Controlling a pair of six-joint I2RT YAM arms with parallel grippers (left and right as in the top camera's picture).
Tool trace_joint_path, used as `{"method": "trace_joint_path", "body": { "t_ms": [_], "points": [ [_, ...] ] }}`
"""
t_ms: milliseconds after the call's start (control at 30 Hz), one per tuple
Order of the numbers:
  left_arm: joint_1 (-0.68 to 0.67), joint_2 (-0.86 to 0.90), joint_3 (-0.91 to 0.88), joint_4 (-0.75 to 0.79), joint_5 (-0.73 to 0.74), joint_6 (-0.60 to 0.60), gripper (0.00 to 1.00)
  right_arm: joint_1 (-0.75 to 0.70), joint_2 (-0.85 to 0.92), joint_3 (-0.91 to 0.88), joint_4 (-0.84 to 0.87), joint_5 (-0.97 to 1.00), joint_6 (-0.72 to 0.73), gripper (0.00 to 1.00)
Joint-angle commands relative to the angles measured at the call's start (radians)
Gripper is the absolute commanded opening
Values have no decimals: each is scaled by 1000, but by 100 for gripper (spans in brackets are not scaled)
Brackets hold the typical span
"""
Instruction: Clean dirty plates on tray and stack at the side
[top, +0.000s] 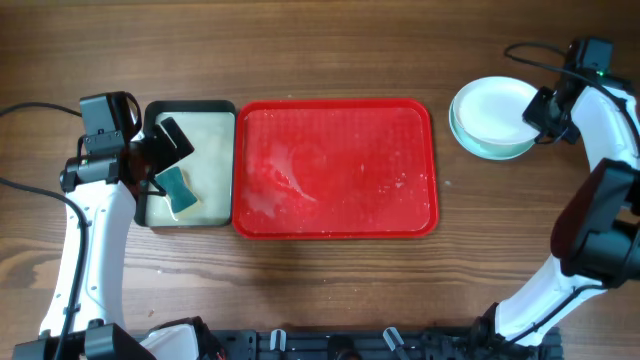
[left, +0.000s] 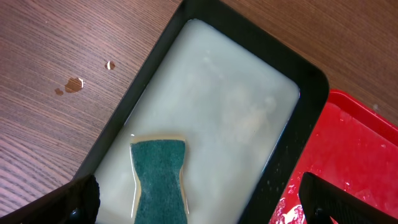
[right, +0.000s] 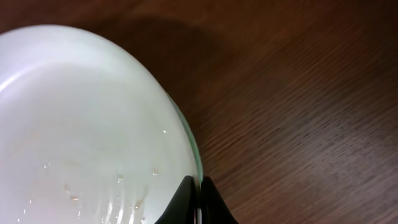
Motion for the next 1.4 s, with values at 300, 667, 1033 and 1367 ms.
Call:
{"method": "trace_joint_path", "body": {
  "t_ms": [300,667,1033,1367],
  "points": [
    [2,2,10,3,-6,-2,100,2,-5,15,-34,-62,-100,75],
    [2,2,10,3,-6,-2,100,177,-203,78,-103,-426,-108,82],
    [2,2,10,3,-6,-2,100,473,-201,32,-228,-478,-107,82],
    [2,2,10,3,-6,-2,100,623,-201,-4,-224,-373,-132,89]
  ]
}}
